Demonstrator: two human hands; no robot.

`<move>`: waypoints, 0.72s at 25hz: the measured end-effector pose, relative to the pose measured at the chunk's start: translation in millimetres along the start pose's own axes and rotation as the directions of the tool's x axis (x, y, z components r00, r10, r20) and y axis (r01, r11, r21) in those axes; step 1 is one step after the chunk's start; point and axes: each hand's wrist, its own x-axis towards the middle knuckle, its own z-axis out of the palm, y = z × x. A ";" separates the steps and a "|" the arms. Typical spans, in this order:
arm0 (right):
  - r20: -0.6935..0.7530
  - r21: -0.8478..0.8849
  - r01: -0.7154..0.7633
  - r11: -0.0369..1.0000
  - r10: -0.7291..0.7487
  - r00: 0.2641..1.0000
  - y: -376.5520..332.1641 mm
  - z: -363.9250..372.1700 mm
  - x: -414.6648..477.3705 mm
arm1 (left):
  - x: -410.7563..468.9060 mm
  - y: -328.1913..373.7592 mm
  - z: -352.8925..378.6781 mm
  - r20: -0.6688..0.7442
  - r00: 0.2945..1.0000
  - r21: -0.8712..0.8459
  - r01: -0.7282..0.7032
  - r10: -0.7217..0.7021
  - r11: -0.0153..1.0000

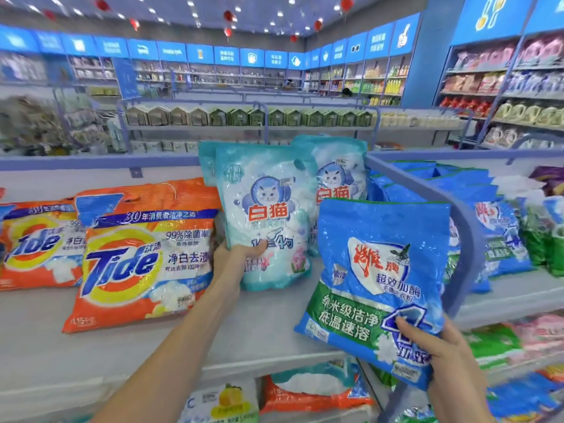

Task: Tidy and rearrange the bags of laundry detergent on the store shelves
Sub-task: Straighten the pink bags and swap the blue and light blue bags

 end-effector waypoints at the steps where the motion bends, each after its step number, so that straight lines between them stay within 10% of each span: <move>1: 0.016 -0.020 -0.004 1.000 0.004 1.000 -1.1 -2.1 6.7 | 2.4 -2.7 2.0 -0.019 1.000 0.046 -0.011 0.012 0.999; 11: 0.241 -0.009 -0.099 0.995 0.098 0.966 -20.7 -40.2 24.2 | -23.7 -15.7 11.9 -0.380 0.868 0.441 -0.136 0.321 0.887; 18: 0.308 -0.035 -0.042 0.998 0.051 0.950 -29.7 -47.6 16.9 | -27.8 -30.2 18.6 -0.327 0.798 0.664 -0.188 0.507 0.724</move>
